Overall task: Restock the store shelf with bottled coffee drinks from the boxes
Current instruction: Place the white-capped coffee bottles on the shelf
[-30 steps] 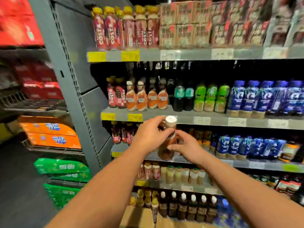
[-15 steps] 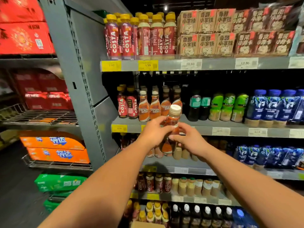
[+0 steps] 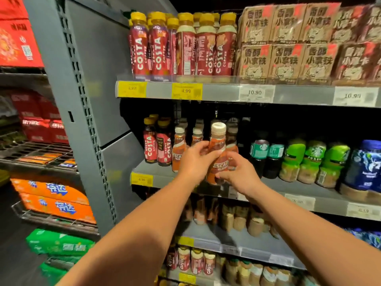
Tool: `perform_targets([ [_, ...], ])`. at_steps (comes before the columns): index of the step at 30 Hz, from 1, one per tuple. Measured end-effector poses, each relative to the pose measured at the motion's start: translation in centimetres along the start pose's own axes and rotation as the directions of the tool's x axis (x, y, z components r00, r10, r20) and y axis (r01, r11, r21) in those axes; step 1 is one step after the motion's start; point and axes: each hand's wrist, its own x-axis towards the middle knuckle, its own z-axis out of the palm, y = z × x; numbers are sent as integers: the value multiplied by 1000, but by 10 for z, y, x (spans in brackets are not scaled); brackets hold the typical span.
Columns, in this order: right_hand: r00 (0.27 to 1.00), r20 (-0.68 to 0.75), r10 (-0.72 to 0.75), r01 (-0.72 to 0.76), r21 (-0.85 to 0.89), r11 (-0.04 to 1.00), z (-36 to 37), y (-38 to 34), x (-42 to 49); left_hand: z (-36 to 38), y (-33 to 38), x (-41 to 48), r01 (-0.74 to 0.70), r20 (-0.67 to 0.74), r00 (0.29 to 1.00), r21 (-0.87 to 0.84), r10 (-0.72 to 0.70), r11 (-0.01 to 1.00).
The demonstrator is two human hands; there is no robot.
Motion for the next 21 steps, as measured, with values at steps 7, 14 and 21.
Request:
perform_targets([
  [7, 999, -31, 15, -15, 1, 1000, 4, 21, 42, 20, -24, 30, 153, -7, 988, 23, -152, 988],
  [14, 993, -60, 106, -107, -6, 994, 14, 37, 61, 29, -53, 40, 305, 41, 952, -80, -303, 949],
  [21, 987, -103, 125, -127, -11, 992, 33, 48, 63, 29, -81, 43, 306, -22, 951, -79, -308, 949],
])
